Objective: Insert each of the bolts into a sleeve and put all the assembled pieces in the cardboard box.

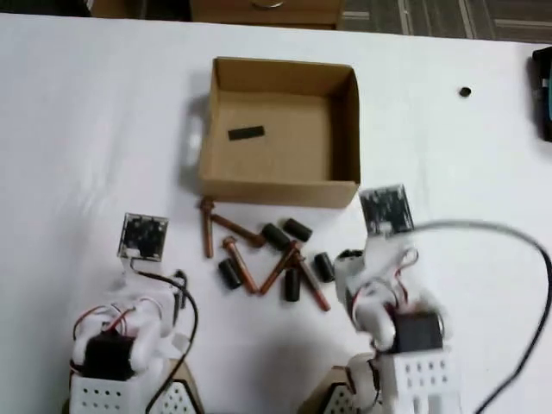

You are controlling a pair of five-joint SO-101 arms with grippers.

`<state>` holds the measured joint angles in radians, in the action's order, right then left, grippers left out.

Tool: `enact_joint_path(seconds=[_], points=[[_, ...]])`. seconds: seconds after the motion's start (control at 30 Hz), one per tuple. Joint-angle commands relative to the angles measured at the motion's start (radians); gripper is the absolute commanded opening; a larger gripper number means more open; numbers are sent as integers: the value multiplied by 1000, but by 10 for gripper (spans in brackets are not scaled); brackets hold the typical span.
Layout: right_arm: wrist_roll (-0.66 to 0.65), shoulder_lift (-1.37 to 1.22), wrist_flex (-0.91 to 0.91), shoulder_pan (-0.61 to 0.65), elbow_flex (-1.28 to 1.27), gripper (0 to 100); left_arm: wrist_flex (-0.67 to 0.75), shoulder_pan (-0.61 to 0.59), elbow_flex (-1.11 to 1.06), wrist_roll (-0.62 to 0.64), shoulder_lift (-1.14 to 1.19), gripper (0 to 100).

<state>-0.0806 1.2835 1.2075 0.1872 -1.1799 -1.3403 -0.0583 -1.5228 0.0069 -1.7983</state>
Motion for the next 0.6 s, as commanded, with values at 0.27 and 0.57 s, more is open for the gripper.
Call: enact_joint_path(seconds=[0.27,0.57], points=[[12,-710,-21,160,353,28,-46,5,206,-41,91,239],[26,-858,-38,208,402,57,-26,-66,518,-38,557,237]])
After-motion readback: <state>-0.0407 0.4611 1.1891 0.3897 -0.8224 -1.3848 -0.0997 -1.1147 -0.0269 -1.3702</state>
